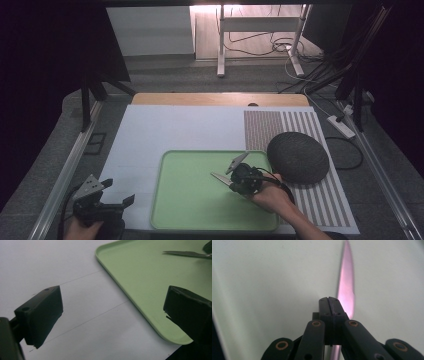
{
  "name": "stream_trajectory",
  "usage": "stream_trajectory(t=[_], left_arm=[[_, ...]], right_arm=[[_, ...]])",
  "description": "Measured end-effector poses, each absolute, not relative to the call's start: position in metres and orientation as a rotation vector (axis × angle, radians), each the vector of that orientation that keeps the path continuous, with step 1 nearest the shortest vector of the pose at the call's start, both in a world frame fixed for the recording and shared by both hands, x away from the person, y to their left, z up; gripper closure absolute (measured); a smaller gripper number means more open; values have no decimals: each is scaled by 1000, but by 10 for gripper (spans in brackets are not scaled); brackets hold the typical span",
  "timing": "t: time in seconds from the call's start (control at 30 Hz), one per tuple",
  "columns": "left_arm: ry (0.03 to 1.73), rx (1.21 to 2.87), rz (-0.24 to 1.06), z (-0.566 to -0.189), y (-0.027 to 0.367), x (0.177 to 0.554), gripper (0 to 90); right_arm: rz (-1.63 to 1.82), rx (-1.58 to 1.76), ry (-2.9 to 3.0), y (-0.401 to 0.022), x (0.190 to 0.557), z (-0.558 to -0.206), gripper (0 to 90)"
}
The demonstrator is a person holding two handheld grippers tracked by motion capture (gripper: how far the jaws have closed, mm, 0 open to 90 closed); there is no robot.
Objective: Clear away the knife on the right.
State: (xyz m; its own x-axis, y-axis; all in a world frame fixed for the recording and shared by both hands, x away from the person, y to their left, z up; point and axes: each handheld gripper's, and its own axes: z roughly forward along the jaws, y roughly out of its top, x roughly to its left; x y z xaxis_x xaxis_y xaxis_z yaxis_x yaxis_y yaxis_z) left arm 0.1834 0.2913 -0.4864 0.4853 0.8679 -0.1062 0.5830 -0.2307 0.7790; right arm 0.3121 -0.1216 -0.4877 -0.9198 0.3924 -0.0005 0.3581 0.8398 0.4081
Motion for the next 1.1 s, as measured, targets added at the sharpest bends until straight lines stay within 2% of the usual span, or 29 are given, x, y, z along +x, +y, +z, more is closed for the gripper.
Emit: stream_trajectory(t=[0.17,0.4,1.1], left_arm=[[1200,1929,452,-486,292,183,34],[1197,1936,457,-486,291,183,34],[1191,1944,463,-486,290,183,34]], right_arm=[[594,572,2932,-117,318,-501,899],[575,680,2877,-142,332,-499,899],[566,855,2837,-183,339,-496,899]])
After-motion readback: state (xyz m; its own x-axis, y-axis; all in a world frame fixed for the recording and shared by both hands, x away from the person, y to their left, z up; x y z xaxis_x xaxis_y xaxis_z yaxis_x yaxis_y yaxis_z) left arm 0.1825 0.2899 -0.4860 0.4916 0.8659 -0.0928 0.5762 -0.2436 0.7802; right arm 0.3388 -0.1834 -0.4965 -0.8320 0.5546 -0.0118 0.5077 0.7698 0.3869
